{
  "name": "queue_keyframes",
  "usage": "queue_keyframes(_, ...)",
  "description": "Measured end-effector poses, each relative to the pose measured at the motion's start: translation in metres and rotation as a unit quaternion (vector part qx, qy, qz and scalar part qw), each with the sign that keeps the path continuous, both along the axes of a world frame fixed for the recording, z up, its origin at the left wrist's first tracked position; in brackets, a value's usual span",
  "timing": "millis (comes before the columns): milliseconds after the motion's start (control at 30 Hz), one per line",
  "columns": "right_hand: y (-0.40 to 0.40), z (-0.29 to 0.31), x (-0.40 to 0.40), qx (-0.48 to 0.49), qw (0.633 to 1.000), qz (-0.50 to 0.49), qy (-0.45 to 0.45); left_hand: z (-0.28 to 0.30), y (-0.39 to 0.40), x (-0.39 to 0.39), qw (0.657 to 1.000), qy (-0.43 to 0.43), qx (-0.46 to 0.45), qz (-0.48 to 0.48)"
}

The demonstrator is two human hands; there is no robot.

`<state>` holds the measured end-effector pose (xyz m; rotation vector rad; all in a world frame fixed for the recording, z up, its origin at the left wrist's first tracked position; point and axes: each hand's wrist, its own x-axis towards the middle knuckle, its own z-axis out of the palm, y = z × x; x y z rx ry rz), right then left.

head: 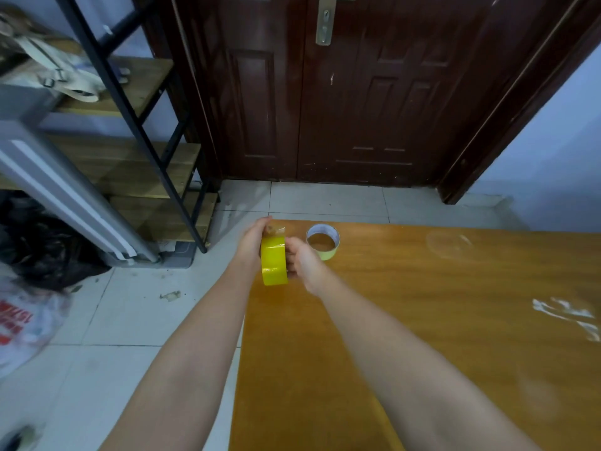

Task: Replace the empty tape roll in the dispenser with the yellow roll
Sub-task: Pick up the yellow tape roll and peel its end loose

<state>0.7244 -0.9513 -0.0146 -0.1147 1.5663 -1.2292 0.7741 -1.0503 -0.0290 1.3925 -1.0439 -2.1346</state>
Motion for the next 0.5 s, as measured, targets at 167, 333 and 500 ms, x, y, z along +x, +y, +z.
queue_keyframes(167,0.026,0.005,-0.001,-0.028,0.996,-0.032,-0.076,0.004,0.028,0.014,0.992,0.027,-0.09,-0.078)
queue_keyframes(333,0.048,0.006,-0.007,-0.022,0.999,-0.042,0.003,0.012,0.046,0.027,0.962,0.037,-0.201,-0.181)
queue_keyframes(500,0.07,0.005,-0.005,-0.048,0.995,-0.088,0.03,0.023,0.066,0.031,0.935,0.048,-0.271,-0.221)
